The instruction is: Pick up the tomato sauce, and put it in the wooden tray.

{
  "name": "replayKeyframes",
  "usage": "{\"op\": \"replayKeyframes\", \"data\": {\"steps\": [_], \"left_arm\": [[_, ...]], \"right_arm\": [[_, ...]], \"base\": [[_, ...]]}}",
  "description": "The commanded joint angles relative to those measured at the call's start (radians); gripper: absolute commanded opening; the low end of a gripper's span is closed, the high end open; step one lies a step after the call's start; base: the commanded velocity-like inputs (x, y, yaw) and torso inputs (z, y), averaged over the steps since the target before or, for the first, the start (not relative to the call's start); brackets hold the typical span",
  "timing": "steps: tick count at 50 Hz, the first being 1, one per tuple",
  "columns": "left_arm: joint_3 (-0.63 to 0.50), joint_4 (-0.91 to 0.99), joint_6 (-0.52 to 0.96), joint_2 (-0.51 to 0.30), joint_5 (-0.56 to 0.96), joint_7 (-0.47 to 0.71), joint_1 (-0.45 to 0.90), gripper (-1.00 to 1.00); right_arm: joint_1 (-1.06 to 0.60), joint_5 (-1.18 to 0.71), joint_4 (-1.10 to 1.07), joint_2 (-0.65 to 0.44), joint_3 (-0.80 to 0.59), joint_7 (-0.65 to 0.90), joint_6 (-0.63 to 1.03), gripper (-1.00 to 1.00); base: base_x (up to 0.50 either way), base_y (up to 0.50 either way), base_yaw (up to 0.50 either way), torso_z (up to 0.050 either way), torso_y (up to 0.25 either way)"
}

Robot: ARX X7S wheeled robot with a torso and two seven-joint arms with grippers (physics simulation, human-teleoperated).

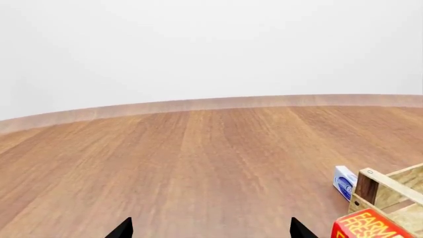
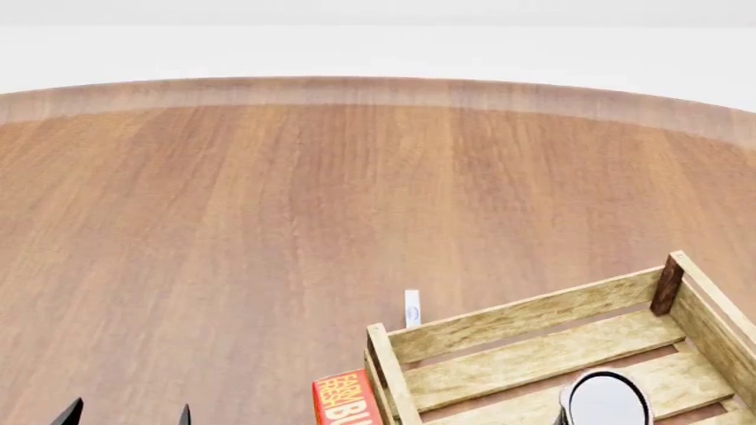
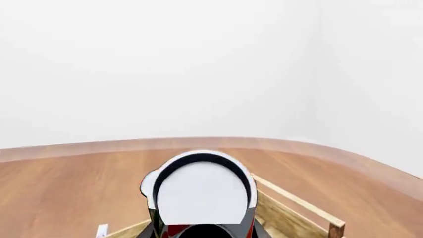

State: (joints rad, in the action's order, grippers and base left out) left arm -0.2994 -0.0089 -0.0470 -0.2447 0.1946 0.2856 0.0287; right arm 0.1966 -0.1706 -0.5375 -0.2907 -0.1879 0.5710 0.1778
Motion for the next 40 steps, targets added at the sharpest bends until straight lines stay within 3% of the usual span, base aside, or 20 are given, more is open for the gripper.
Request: {"op": "replayKeyframes", "data": {"steps": [1,24,40], "left_arm": [[0.001,0.002,-0.014,0.001,0.015,-0.018,-0.002,1.00],[-0.008,-0.003,-0.018,-0.006,0.022,-0.011,0.001,1.00],[-0.014,-0.003,-0.020,-0.010,0.026,-0.005,0.003,1.00]], "right_arm": [[-0.129,0.003,0.074,0.012,0.025,-0.005,0.113,-1.00],[-0.348,-0.052,0.255,0.020,0.043,-0.024,0.228,-1.00],[-0.570,-0.059,0.637,0.048,0.034,-0.089,0.175,-1.00]], "base": [[0.00,0.00,0.00,0.000,0.000],[0.00,0.00,0.00,0.000,0.000],[0.00,0.00,0.00,0.000,0.000]]}}
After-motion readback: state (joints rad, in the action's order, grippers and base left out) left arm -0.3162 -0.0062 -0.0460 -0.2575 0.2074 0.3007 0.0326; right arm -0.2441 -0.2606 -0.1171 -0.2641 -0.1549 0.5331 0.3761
